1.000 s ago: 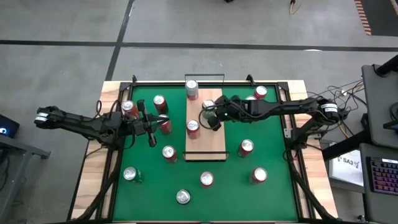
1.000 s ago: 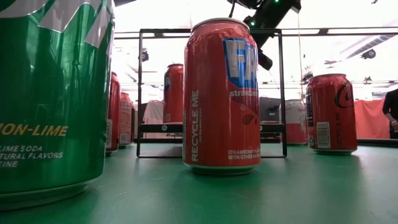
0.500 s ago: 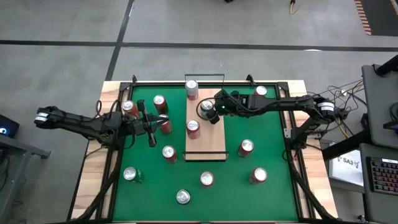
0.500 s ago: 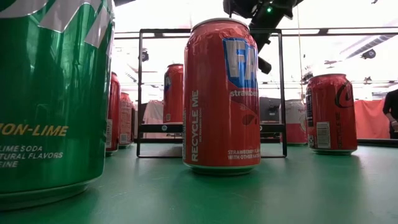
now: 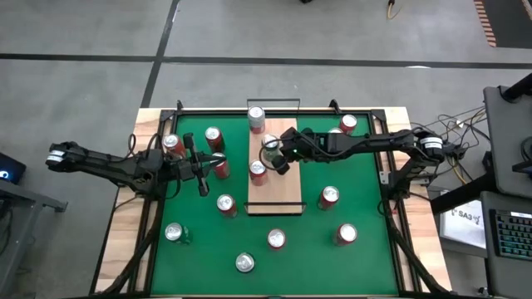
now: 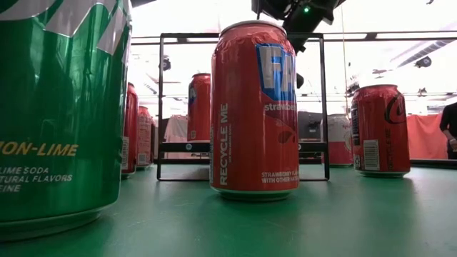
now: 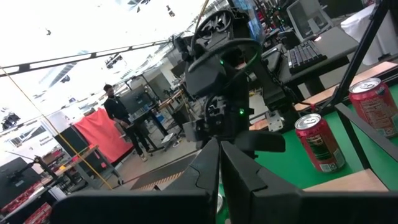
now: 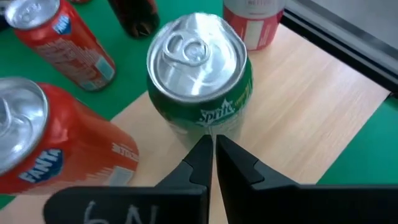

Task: Place canned beverage on shelf
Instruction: Put the green soda can on the shelf

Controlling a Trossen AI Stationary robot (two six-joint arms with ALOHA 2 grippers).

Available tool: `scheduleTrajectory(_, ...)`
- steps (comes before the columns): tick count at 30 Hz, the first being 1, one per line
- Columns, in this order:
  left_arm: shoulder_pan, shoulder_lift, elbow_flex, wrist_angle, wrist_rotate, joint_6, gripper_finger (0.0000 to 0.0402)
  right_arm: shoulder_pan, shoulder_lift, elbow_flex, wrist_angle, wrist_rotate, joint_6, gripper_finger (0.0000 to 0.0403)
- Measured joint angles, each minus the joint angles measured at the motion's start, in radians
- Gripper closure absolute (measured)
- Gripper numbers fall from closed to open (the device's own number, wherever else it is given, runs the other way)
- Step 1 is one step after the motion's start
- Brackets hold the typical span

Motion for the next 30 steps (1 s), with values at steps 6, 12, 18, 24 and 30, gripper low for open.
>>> scheduleTrajectory(6, 0.000, 0.000, 0.000, 0.000, 0.000, -0.008, 0.0402, 0.000, -0.015, 0.000, 0.003, 0.001, -0.057, 0.0390)
scheduleTrajectory(12, 0.000, 0.000, 0.000, 0.027, 0.003, -0.046, 0.0402, -0.010, -0.016, 0.000, 0.003, -0.001, -0.132, 0.0390)
scheduleTrajectory(18, 0.002, 0.000, 0.000, 0.048, 0.049, -0.080, 0.0402, -0.045, -0.017, 0.000, 0.003, -0.034, -0.205, 0.0390)
scheduleTrajectory(24, 0.023, 0.002, 0.000, 0.058, 0.119, -0.114, 0.0402, -0.075, -0.019, 0.000, 0.003, -0.084, -0.258, 0.0390)
scheduleTrajectory(30, 0.123, 0.019, 0.000, 0.057, 0.120, -0.158, 0.0402, -0.075, -0.019, 0.000, 0.022, -0.163, -0.283, 0.0390)
